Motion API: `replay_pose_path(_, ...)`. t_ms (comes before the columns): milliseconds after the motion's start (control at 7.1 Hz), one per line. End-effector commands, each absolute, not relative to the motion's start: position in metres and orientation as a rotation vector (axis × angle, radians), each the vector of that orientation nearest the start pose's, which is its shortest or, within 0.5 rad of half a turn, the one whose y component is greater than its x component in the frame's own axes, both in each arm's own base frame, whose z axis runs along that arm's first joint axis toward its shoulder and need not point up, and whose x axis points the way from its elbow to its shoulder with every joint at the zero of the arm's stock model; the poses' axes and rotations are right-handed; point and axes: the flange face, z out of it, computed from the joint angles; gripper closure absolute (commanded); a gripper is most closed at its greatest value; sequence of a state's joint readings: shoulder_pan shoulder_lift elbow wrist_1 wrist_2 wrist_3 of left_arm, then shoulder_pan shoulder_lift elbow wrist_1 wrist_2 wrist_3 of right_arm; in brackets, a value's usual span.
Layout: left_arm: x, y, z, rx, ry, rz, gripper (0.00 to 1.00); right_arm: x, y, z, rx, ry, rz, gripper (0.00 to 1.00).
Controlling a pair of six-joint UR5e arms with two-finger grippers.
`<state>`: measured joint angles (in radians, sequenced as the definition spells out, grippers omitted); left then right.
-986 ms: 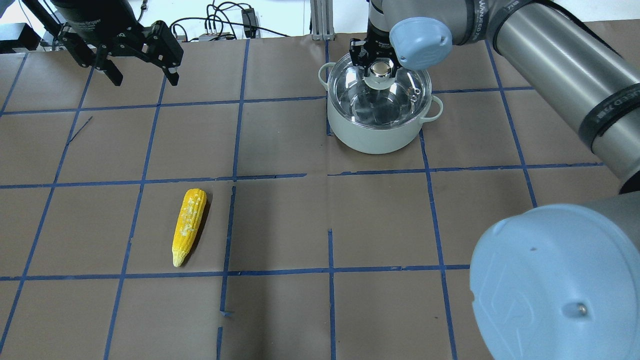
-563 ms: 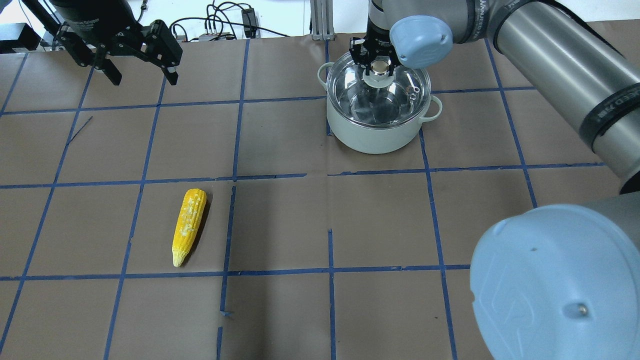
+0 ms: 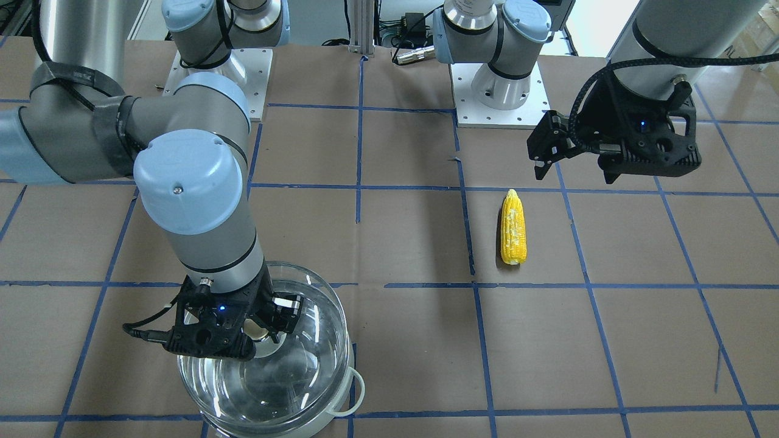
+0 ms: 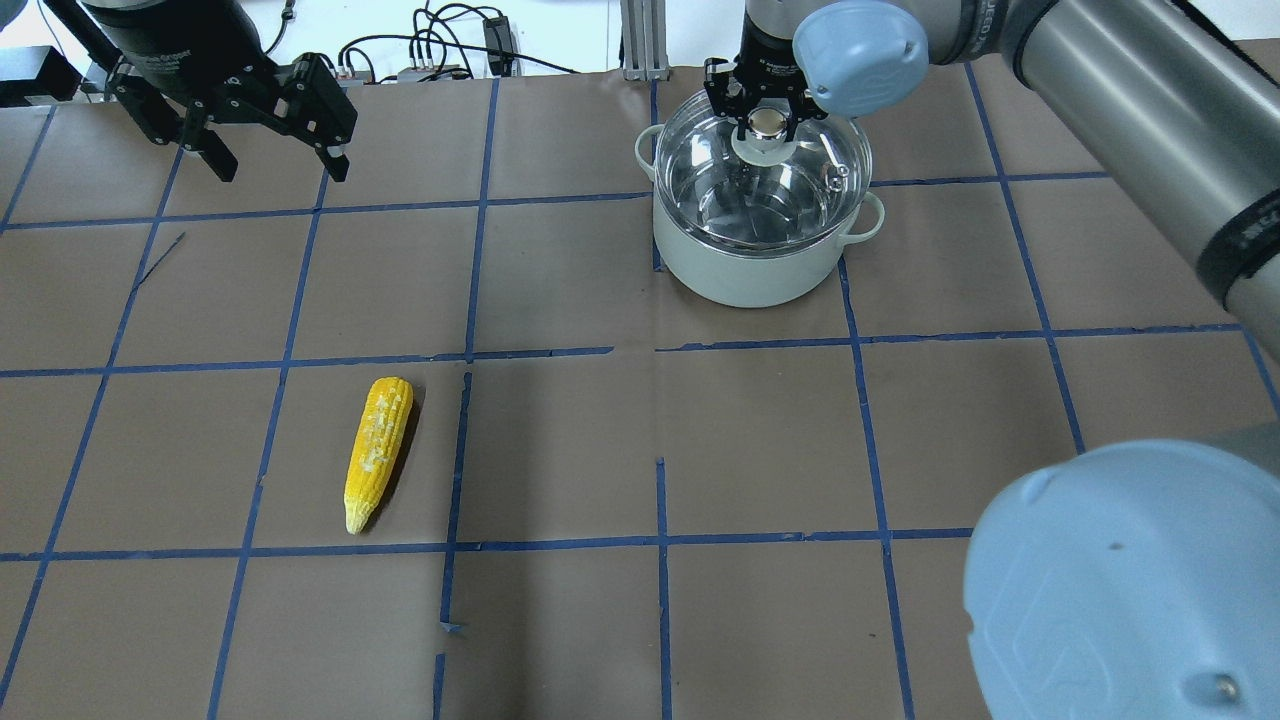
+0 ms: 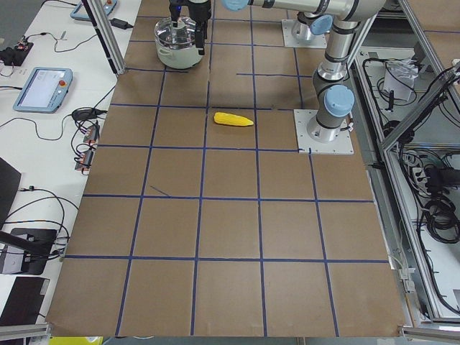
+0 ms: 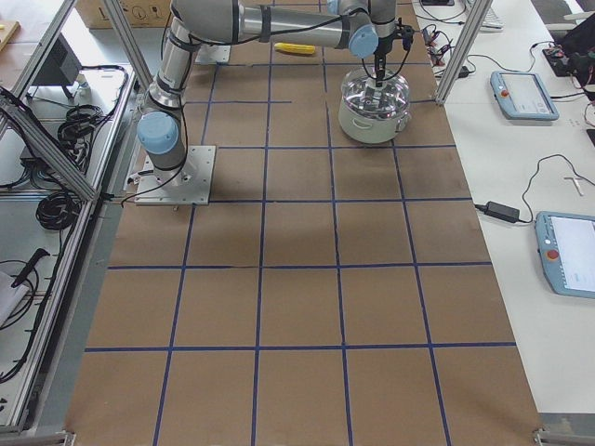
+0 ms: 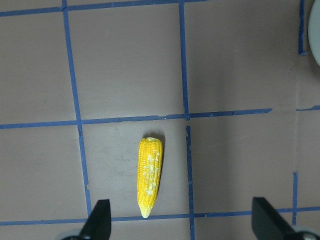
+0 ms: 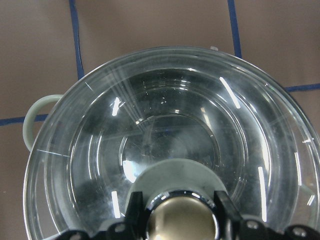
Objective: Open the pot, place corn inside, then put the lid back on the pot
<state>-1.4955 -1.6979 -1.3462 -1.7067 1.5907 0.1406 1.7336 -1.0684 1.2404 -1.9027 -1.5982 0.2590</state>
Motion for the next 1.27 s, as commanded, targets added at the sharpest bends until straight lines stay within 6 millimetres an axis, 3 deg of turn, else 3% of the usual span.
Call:
replay_pose_path(0,-0.054,-0.546,0.476,0.168,3.136,0.182,0.0,0.229,-0.652,0.429,0.142,3.134,-0.192,0.9)
replay_pose_path(141,-0.045,-0.542,0.446,0.154,3.141,0.24,0.0,0.222,-0.634,0.467,0.103,3.144,-0.142,0.89)
replay_pose_path(423,-0.047,-0.535,0.384,0.164,3.141,0.282,0.0,0.208,-0.591,0.549,0.117,3.16,-0.028,0.89)
replay_pose_path(563,-0.05,-0.521,0.346,0.166,3.142,0.355,0.0,0.206,-0.564,0.587,0.114,3.158,0.0,0.89)
replay_pose_path(845,-0.051,-0.504,0.285,0.296,3.132,0.235,0.0,0.196,-0.49,0.644,0.087,3.164,0.05,0.9)
replay_pose_path(986,-0.051,-0.495,0.254,0.318,3.118,0.126,0.0,0.195,-0.478,0.637,0.075,3.163,0.104,0.9)
replay_pose_path(1127,-0.052,-0.487,0.212,0.335,3.115,0.118,0.0,0.199,-0.481,0.612,0.062,3.165,0.121,0.91)
